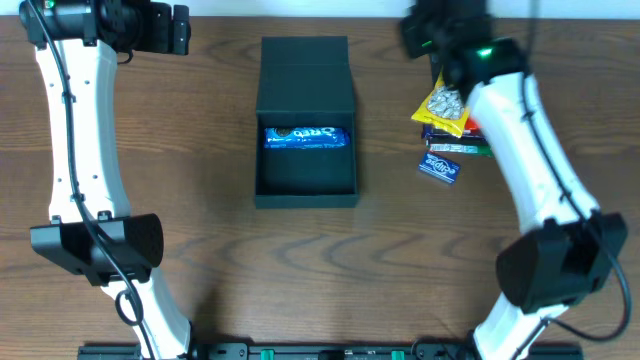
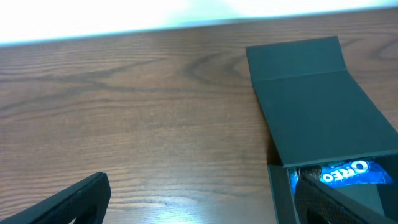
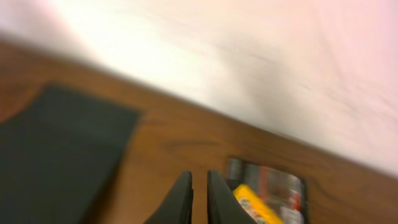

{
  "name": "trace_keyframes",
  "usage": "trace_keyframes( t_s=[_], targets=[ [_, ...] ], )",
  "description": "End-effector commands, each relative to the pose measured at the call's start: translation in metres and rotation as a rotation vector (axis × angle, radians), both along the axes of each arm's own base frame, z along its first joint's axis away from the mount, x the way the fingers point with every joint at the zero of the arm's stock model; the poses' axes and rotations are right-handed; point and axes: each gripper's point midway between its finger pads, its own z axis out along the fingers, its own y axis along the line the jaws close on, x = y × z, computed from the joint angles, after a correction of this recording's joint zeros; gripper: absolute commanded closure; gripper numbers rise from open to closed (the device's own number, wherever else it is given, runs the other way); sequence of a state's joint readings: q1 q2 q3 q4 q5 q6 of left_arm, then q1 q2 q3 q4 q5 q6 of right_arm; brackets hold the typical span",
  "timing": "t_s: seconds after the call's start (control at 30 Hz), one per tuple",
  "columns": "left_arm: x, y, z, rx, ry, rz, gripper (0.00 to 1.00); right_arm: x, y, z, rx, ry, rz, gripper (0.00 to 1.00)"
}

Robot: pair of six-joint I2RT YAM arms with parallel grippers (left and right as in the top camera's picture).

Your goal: Pack container

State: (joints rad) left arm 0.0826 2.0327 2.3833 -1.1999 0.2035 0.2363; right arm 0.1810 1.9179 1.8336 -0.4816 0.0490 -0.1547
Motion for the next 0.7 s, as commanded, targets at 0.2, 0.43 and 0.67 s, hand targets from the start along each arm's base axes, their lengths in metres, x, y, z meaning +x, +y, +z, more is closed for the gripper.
trace_keyframes(
  t_s=[0.2,0.43,0.67],
  targets=[
    [-0.009,-0.002,0.007,-0.010,0.001,-0.009,0.05,0.062,-0.061,-0.066,0.153,-0.033,-0.187,0.91],
    [-0.010,-0.004,0.006,-0.021,0.003,-0.015,0.05,0.096,-0.102,-0.125,0.151,-0.085,-0.356,0.41],
    [-0.013,-0.004,0.004,-0.021,0.019,-0.015,0.04,0.094,-0.157,-0.184,0.168,-0.008,-0.466,0.01]
  ],
)
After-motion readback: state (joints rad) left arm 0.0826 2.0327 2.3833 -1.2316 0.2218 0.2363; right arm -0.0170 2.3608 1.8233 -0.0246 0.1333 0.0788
